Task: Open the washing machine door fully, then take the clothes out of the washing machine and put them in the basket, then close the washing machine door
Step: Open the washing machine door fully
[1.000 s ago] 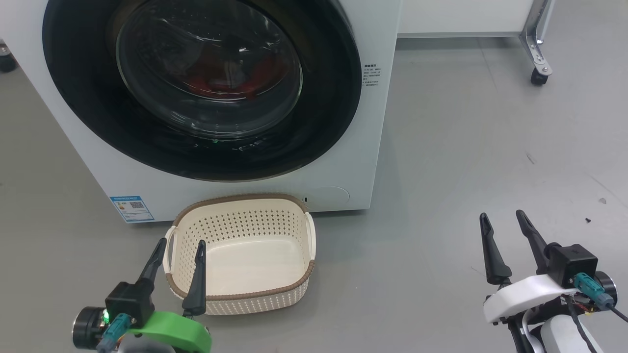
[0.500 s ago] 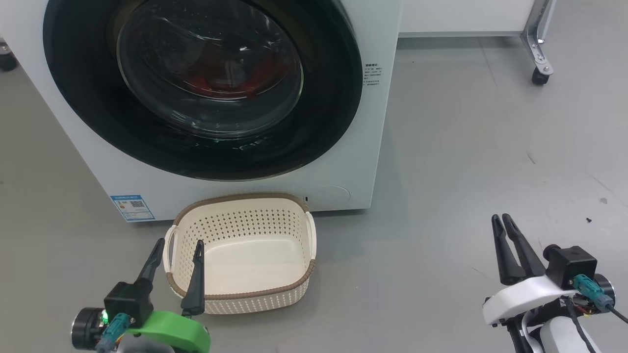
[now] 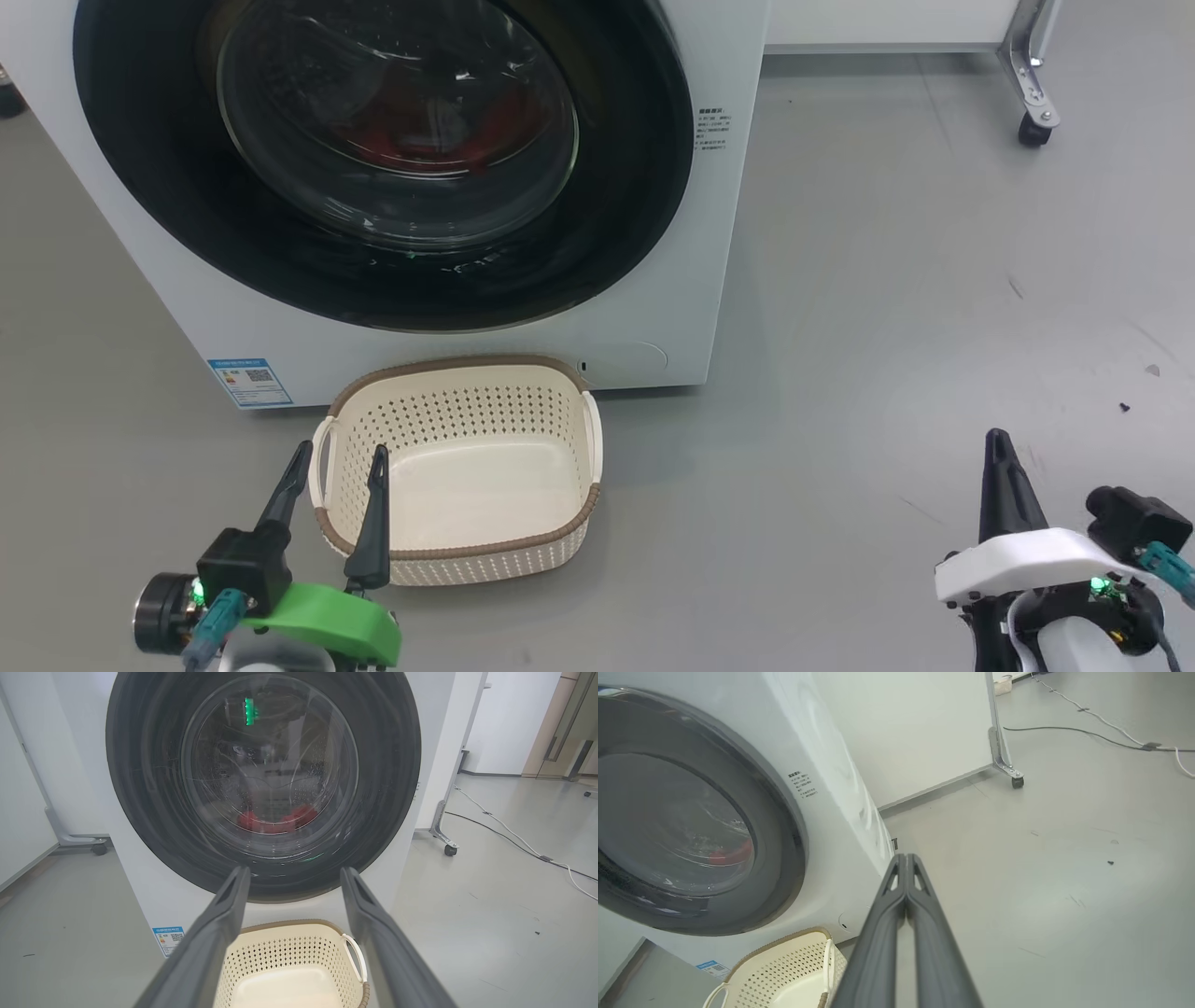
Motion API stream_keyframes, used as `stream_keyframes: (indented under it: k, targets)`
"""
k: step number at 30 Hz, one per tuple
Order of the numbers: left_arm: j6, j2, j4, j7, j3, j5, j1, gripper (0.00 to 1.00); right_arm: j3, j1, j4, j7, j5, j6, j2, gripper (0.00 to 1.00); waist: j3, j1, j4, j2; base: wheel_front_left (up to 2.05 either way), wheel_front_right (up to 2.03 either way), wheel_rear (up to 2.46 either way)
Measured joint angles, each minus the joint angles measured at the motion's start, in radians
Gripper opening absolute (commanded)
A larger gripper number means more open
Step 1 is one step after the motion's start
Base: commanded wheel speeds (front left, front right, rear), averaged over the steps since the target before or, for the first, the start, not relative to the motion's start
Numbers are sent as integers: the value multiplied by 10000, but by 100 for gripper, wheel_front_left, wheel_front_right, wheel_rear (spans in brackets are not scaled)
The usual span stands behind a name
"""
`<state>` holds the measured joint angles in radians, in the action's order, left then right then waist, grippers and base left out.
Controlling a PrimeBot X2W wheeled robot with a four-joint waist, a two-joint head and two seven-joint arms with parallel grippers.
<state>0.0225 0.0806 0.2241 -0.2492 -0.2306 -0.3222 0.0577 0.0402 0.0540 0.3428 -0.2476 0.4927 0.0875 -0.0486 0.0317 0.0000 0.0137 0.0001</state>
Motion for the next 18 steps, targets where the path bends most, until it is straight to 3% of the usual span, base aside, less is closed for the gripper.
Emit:
stream_keyframes:
  k: [7,18]
  targets:
    - [-13,-15,-234,0,4,6,254,100,-736,645,341,370,2953,249,136,0,331,0,-32,0,0,0,0]
    - [-196,-67,-690,-17,-102,82,774,100,-1043,2820,715,2389,7344,259,59,0,1175,0,46,0,0,0,0]
